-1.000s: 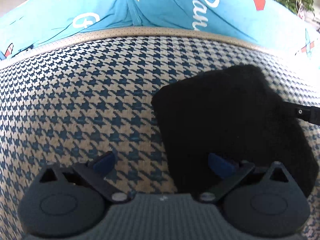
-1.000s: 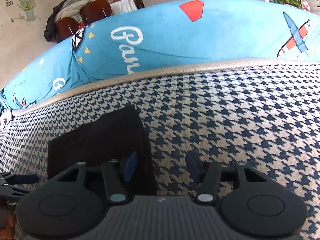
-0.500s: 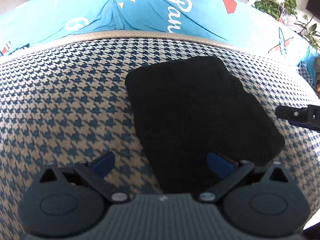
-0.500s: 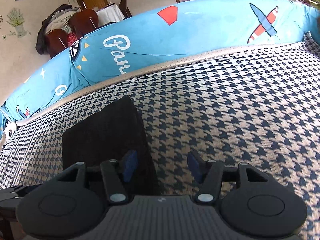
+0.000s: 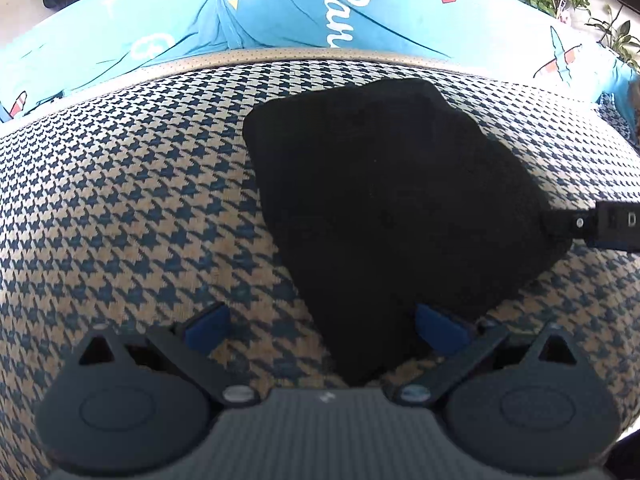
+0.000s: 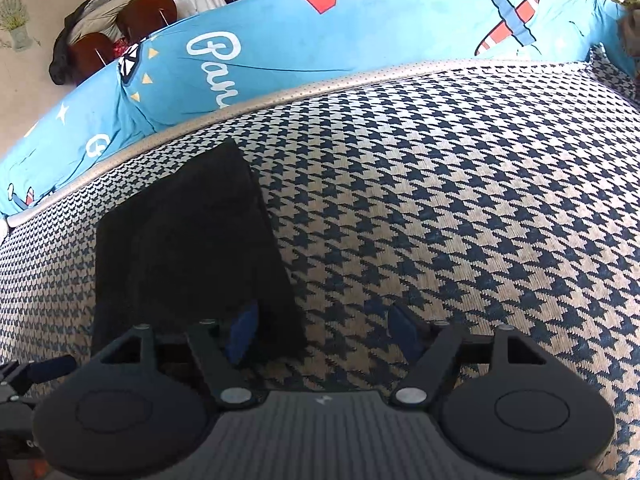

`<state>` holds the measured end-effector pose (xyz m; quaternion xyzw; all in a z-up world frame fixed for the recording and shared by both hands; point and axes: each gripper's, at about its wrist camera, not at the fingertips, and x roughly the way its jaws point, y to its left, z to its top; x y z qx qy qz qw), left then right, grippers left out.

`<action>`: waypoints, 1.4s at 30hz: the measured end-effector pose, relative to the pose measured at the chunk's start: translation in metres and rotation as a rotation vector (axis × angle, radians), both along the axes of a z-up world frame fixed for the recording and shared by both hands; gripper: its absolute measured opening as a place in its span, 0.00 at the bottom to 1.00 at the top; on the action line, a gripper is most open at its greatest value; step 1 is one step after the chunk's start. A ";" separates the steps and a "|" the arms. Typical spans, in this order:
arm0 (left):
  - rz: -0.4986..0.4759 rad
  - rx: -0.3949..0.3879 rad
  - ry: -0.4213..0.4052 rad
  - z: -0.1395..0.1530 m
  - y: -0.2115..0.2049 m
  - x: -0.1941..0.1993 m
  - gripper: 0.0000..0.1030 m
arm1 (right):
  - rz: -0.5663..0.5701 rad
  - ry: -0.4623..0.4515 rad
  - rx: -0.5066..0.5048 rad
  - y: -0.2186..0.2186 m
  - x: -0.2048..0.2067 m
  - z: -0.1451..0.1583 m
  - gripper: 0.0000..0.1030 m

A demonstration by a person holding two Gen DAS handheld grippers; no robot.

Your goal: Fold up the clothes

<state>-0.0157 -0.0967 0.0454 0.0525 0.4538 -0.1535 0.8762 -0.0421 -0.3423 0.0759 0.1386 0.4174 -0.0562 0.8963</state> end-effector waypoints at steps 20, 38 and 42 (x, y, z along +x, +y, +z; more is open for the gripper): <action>0.041 0.027 -0.014 0.001 -0.002 -0.007 1.00 | -0.093 0.036 0.064 -0.002 -0.028 0.017 0.78; 0.123 0.036 -0.018 0.004 -0.006 -0.021 1.00 | -0.054 0.037 0.027 0.012 -0.040 0.017 0.96; 0.133 0.042 -0.005 0.005 -0.007 -0.026 1.00 | -0.060 0.042 0.002 0.012 -0.041 0.015 0.97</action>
